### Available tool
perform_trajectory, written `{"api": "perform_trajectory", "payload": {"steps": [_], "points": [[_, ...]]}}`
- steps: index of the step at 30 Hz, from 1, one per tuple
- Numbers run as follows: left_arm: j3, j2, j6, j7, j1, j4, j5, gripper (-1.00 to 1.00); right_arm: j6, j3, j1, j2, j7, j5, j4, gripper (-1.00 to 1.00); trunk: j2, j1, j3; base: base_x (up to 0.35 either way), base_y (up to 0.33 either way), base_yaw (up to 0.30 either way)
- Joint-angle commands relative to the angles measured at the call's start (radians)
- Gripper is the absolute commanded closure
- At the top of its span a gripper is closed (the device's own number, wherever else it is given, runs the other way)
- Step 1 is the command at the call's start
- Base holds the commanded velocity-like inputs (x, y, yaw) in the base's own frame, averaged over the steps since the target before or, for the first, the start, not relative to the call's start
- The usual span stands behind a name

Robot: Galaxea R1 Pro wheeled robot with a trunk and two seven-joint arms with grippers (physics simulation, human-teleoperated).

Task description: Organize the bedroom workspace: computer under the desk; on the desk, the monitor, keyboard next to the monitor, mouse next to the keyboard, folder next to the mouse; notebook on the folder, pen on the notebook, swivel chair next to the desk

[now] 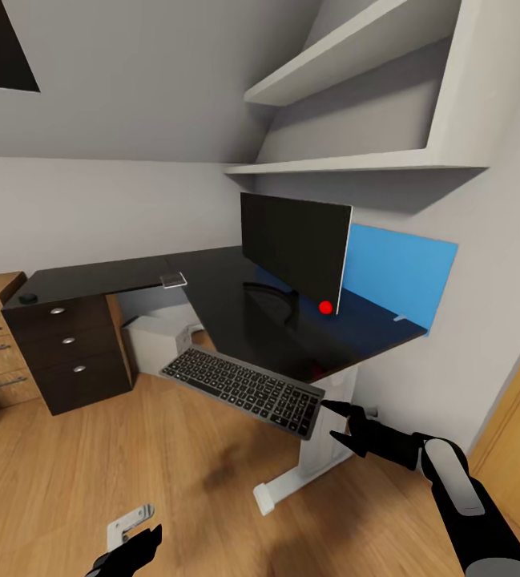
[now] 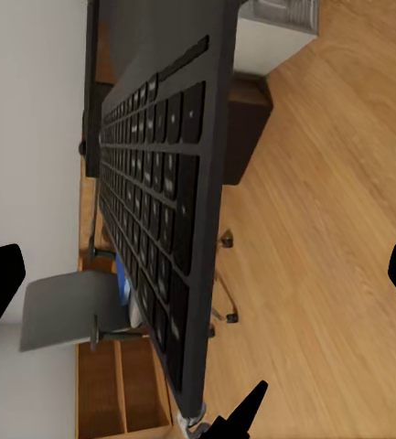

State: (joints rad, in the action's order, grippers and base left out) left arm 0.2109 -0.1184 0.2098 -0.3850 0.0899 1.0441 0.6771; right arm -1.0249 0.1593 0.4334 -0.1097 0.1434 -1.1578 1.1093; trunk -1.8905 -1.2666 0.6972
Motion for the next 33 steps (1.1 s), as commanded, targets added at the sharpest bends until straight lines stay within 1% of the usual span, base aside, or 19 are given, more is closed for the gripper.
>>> {"api": "perform_trajectory", "payload": {"steps": [1, 10, 22, 33], "points": [[0.004, -0.001, 0.001, -0.009, 0.001, 0.001, 0.007, -1.00, -0.004, 0.002, 0.001, 0.000, 0.010, 0.010, 0.000, -1.00, -0.001, 0.000, 0.001, 0.058, 0.032, 0.000], [0.004, -0.001, 0.002, -0.008, 0.001, 0.001, 0.007, -1.00, -0.004, 0.002, 0.001, 0.001, 0.010, 0.011, -0.003, -1.00, -0.001, 0.000, 0.001, 0.103, 0.079, 0.000], [0.003, -0.001, 0.002, -0.008, 0.001, -0.004, 0.008, -1.00, -0.004, 0.002, 0.001, 0.001, 0.010, 0.010, -0.006, -1.00, -0.001, 0.000, 0.001, 0.009, 0.050, 0.000], [0.004, -0.001, 0.002, -0.008, 0.001, -0.004, 0.008, -1.00, -0.004, 0.002, 0.001, 0.001, 0.010, 0.010, -0.006, -1.00, -0.001, 0.000, 0.001, 0.000, 0.008, 0.000]]}}
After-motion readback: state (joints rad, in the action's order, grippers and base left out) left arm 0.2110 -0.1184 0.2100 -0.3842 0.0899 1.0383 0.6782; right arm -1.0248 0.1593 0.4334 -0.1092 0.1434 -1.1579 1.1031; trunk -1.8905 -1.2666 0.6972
